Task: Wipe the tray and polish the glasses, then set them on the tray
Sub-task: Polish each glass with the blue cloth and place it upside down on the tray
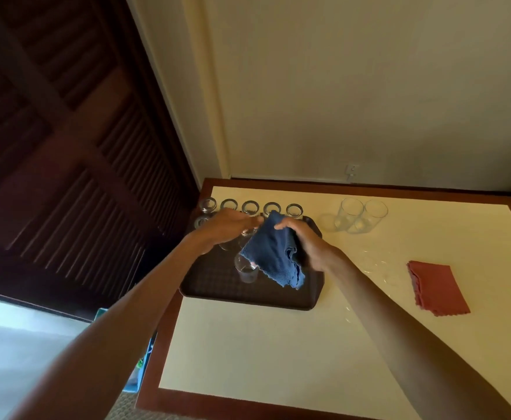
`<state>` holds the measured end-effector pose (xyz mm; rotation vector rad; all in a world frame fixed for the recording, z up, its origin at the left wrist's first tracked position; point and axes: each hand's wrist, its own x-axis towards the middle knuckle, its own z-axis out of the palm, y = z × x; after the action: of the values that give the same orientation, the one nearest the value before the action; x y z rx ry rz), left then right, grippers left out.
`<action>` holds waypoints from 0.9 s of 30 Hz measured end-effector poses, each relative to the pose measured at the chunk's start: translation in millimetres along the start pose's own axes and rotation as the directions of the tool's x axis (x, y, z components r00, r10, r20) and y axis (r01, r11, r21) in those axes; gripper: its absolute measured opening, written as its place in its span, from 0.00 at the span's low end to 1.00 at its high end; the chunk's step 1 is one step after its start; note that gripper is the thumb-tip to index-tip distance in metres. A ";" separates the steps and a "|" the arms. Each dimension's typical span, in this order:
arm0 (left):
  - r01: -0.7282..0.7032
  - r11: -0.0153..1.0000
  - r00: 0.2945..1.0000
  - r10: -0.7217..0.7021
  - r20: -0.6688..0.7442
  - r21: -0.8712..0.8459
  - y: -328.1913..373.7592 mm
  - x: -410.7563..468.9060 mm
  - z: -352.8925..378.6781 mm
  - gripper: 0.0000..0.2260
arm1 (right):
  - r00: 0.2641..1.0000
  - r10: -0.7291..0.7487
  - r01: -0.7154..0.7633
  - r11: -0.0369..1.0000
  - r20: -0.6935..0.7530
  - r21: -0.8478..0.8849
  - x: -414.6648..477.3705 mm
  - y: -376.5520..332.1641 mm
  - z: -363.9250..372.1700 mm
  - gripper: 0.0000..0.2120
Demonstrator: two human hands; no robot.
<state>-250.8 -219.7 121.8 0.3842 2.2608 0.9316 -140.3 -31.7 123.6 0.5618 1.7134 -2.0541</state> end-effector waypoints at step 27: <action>-0.198 0.929 0.975 0.153 -0.162 -0.312 22.4 -33.3 -47.0 0.23 | 0.963 -0.266 0.269 0.942 0.042 -0.202 14.4 -36.8 -4.7 0.37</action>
<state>-257.0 -244.5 178.1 0.3885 2.1614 1.4414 -172.2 -21.8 145.3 0.2595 2.0601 -2.0114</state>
